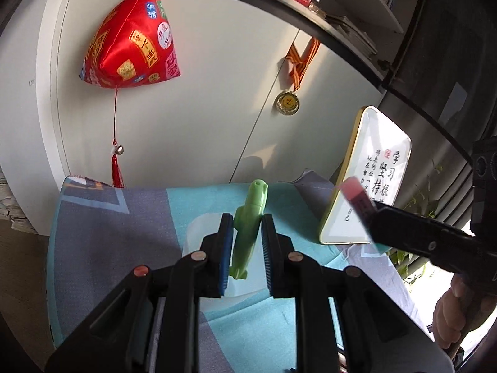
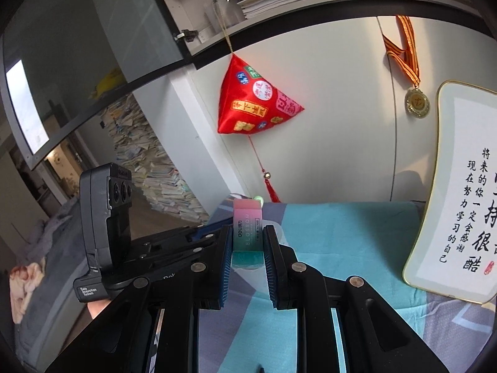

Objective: Organize stationery
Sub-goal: 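Carry the highlighter into the clear cup and open the left gripper while the right lifts the eraser, then lower the pink eraser into the clear cup and open the right gripper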

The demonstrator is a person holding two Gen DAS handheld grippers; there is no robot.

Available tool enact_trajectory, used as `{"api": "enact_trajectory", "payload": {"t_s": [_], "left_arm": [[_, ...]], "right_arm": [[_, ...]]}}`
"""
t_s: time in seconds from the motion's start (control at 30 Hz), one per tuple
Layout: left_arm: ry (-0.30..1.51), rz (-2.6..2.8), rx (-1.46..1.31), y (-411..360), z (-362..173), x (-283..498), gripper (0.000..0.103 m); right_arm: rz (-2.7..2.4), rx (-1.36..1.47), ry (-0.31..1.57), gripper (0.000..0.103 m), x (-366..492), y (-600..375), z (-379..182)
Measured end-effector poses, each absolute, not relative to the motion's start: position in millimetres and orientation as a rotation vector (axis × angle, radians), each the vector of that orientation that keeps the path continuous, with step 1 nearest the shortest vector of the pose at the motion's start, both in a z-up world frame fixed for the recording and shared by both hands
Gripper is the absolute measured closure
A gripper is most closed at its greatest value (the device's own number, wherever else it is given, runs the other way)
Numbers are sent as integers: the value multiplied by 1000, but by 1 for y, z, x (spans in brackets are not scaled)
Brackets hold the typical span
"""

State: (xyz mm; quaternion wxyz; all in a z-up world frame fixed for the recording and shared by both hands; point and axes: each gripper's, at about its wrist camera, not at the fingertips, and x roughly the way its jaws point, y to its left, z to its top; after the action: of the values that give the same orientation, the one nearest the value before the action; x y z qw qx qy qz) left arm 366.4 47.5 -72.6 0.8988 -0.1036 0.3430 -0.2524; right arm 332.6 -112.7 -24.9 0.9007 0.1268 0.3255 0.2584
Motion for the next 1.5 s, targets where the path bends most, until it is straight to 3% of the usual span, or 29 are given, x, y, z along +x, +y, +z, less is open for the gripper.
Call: {"api": "enact_trajectory", "payload": {"t_s": [0.53,0.63,0.9,1.03,1.2,1.5], "left_arm": [[776,-508,-234,50,-82,376,86],[783,-520,-263,54,-81,376,77],[691,-486,-352,79,-54,361,76],[645,-497,-399,88,-36,351,63],[586,-501,-377,87,-16,336,62],[522,-504,-343,85,3,320,51]], "right_arm": [[524,271,670,82,331,-118,-23],[523,269,671,82,332,-117,-23],[543,321,713,82,345,-112,-40],[568,364,747,82,356,-102,-56],[541,406,711,82,360,-95,-68],[489,364,722,82,362,-76,-74]]}}
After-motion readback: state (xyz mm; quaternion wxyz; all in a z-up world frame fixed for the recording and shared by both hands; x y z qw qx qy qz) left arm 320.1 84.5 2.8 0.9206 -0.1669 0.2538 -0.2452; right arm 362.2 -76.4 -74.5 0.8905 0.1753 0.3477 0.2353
